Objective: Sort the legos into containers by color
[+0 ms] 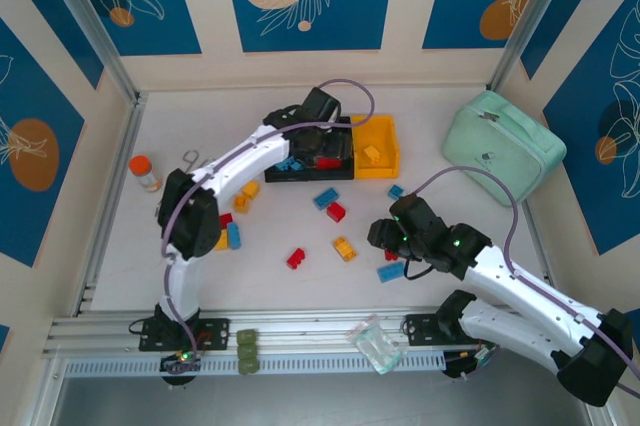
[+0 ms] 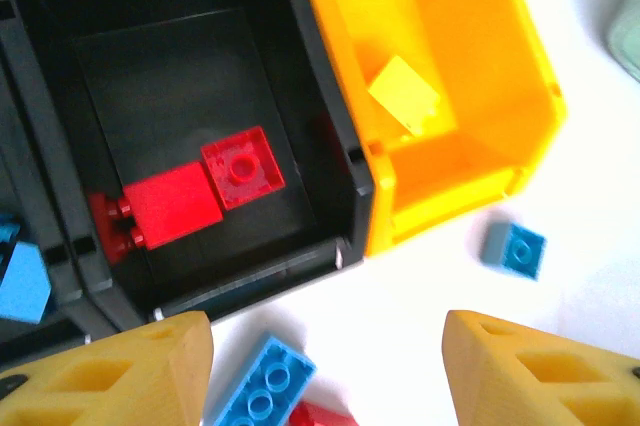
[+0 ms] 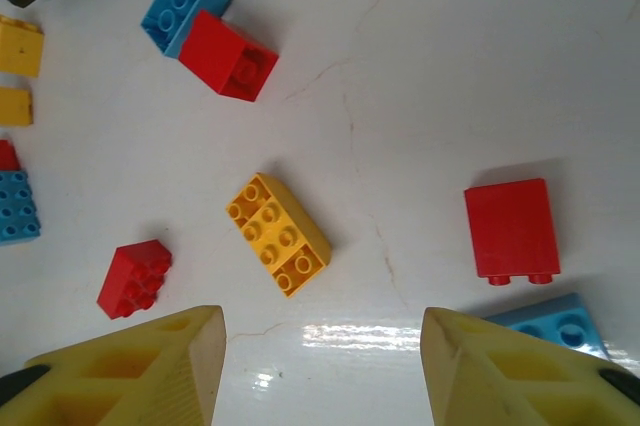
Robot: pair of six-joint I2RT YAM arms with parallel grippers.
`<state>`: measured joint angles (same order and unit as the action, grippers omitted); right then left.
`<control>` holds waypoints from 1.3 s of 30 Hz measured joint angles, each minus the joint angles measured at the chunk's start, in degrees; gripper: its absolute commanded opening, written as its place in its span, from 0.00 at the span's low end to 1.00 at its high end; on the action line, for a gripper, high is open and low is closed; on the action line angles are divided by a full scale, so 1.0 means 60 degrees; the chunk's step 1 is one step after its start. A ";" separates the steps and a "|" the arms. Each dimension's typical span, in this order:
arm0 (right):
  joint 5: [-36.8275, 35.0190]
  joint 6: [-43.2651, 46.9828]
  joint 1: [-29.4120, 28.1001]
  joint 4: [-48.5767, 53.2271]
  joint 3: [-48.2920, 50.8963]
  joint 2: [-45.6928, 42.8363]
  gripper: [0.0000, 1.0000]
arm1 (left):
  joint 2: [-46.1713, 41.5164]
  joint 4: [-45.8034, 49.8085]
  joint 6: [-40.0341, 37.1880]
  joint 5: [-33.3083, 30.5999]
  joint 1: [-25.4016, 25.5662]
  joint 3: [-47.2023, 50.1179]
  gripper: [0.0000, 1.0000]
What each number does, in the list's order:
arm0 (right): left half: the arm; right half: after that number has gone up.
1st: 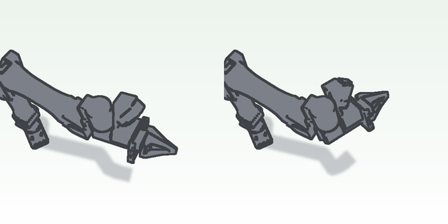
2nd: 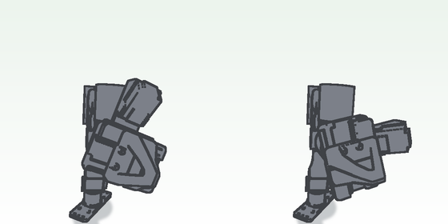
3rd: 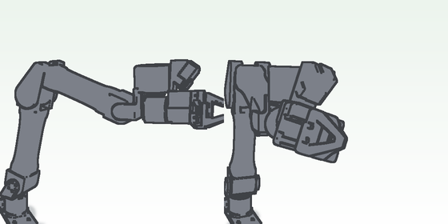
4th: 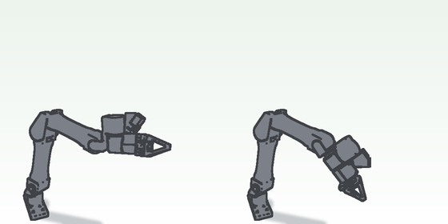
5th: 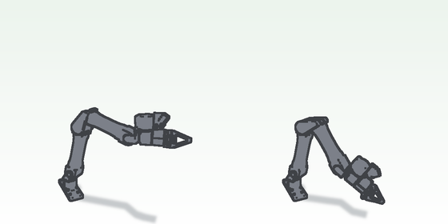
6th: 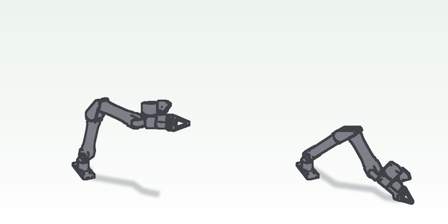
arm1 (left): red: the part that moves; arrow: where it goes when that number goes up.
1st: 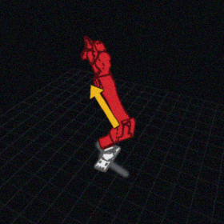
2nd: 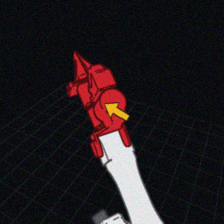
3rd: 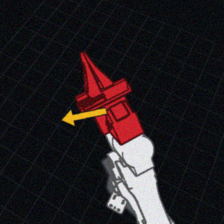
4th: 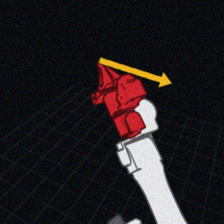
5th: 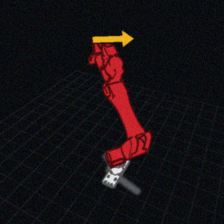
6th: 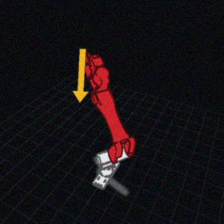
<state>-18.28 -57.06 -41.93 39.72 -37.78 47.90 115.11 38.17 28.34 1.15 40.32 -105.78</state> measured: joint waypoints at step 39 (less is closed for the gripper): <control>-0.0521 0.1253 0.1209 -0.0127 -0.0506 0.5431 0.44 | -0.5748 -0.3435 0.1060 0.2062 0.0018 0.9275 0.63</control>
<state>-21.41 -49.54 -34.68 38.96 -40.82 80.49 80.62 17.56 34.70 13.52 40.42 -50.13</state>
